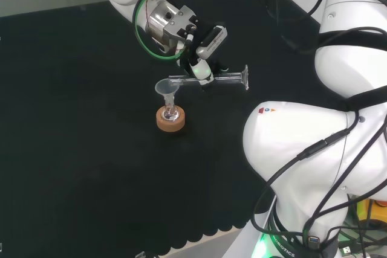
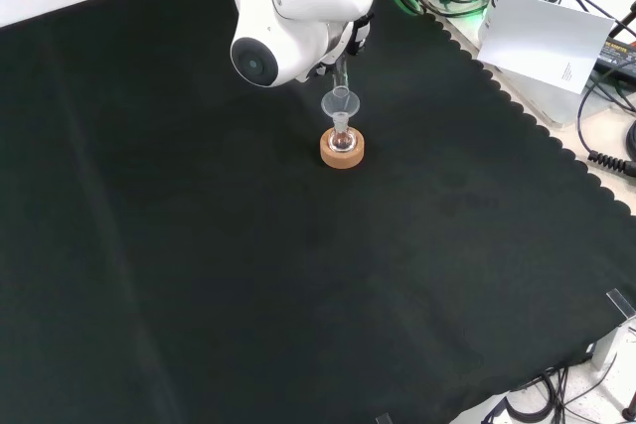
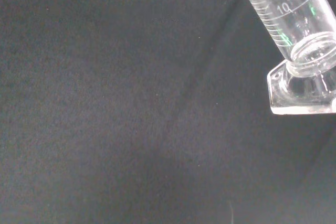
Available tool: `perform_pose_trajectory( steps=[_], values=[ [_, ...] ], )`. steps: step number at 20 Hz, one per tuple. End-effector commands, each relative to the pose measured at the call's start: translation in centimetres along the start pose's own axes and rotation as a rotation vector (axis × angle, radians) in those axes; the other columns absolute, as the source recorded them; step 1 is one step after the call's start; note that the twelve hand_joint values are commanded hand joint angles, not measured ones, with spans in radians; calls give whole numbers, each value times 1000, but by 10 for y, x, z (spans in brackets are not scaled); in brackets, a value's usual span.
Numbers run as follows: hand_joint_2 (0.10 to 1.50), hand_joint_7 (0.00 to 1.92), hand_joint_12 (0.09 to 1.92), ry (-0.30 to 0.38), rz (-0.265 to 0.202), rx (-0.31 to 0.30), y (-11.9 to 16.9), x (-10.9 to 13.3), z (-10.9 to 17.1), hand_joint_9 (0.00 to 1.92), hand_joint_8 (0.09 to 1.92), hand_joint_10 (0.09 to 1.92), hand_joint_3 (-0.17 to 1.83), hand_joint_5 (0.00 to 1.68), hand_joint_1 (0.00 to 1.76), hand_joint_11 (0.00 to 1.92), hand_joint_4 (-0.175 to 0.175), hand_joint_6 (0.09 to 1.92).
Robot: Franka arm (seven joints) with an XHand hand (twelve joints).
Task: Pour the water from the graduated cylinder into the round-bottom flask.
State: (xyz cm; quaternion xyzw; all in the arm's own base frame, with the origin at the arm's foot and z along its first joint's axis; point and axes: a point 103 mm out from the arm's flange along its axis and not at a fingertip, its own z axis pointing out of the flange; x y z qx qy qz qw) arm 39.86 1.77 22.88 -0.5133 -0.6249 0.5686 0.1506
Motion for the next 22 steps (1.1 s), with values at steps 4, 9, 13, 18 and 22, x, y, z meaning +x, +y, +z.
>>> perform_pose_trajectory(
  steps=[4, 9, 13, 18, 22],
  values=[
    [1114, 999, 855, -2, -17, -13, 3, -7, 3, 1413, 1003, 87, 0, 965, 1259, 1102, -175, 1010],
    [1115, 999, 855, -5, 1, -2, -1, -11, 5, 1414, 1003, 87, 0, 965, 1259, 1102, -175, 1010],
    [1115, 999, 855, 16, -4, -8, -3, -11, 7, 1415, 1004, 87, 0, 964, 1259, 1102, -175, 1011],
    [1115, 998, 856, 33, -15, -27, -4, -9, 8, 1416, 1004, 87, 0, 964, 1259, 1103, -175, 1011],
    [1115, 998, 856, 53, -31, -57, -7, -10, 9, 1417, 1004, 87, 0, 964, 1259, 1103, -175, 1011]
  ],
)
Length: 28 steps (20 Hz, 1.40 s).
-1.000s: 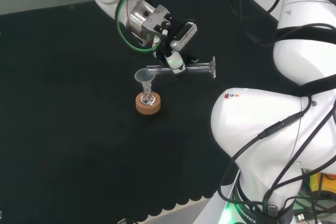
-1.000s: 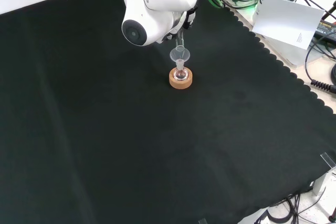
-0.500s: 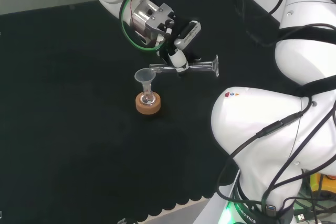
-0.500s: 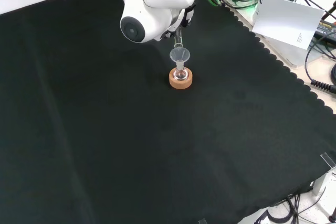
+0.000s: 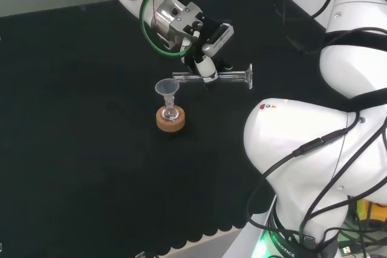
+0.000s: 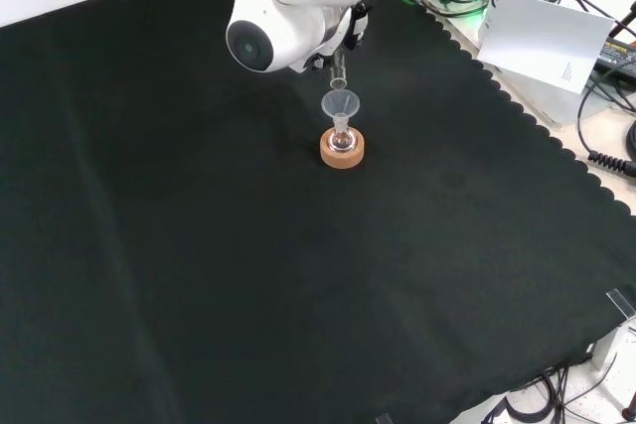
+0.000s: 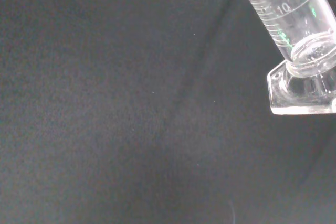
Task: Pour the water from the graduated cylinder into the round-bottom flask.
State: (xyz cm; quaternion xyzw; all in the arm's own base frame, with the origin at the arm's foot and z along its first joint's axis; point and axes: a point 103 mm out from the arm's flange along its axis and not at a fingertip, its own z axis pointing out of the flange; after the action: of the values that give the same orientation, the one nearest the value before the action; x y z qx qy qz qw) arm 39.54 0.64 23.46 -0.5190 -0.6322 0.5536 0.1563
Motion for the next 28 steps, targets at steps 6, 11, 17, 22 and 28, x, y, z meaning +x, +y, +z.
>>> perform_pose_trajectory(
  steps=[6, 11, 17, 22, 28],
  values=[
    [1115, 997, 856, 99, -92, -146, -10, -7, 7, 1417, 1005, 87, 0, 964, 1259, 1104, -175, 1012],
    [1117, 993, 855, 199, -211, -259, -7, -20, 18, 1409, 1011, 87, 1, 960, 1258, 1104, -175, 1017],
    [1119, 988, 855, 321, -311, -361, 1, -37, 28, 1405, 1018, 87, 1, 956, 1257, 1105, -175, 1024],
    [1120, 987, 856, 380, -339, -396, 12, -44, 24, 1411, 1021, 87, 1, 954, 1257, 1105, -175, 1028],
    [1119, 989, 857, 408, -377, -465, 26, -40, 10, 1416, 1019, 87, 1, 954, 1257, 1106, -175, 1027]
  ],
)
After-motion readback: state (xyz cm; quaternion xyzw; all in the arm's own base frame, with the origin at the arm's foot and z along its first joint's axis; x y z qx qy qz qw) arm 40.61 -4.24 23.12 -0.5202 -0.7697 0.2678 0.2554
